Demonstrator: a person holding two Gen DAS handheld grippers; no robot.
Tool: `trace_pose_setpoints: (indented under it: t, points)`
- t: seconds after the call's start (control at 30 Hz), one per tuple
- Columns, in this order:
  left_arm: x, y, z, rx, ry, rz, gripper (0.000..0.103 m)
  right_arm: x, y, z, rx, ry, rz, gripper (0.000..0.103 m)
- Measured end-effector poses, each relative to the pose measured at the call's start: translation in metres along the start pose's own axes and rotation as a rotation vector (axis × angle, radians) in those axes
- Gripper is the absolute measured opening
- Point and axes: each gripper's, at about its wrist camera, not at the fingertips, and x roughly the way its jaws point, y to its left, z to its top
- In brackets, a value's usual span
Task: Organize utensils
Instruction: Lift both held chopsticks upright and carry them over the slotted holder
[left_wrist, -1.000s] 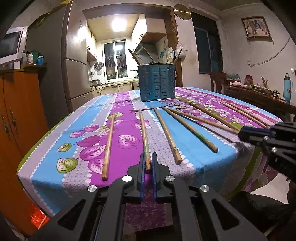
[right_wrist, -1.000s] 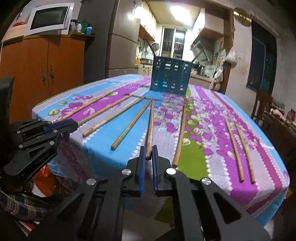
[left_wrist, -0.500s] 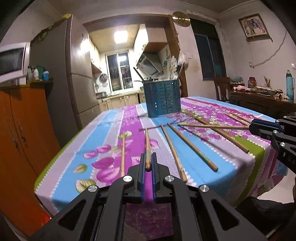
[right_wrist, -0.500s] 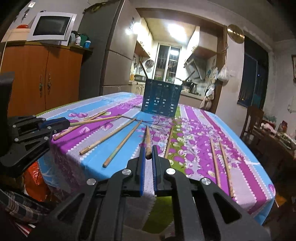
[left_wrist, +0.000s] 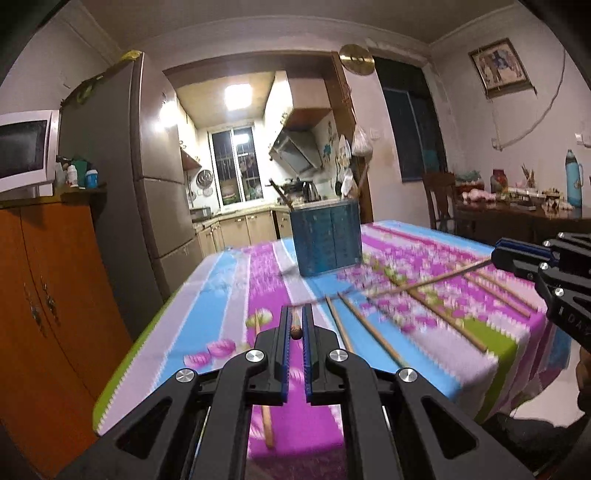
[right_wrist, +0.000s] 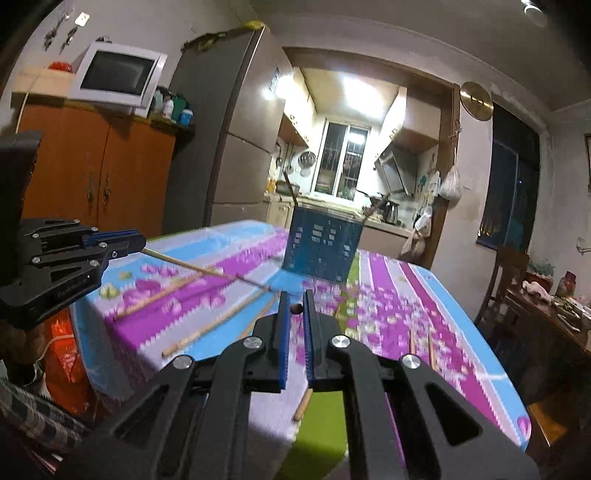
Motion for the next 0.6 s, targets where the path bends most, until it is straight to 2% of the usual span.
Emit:
trace_pose_setpoints:
  t: [0.27, 0.6]
  points:
    - [-0.002, 0.024, 0.041, -0.065, -0.072, -0.024, 0.007, 0.005, -0.014, 0.035, 0.018, -0.051, 0.018, 0.005]
    - [-0.003, 0.038, 0.072, -0.096, -0.126, -0.042, 0.007, 0.011, -0.035, 0.063, 0.042, -0.080, 0.055, 0.005]
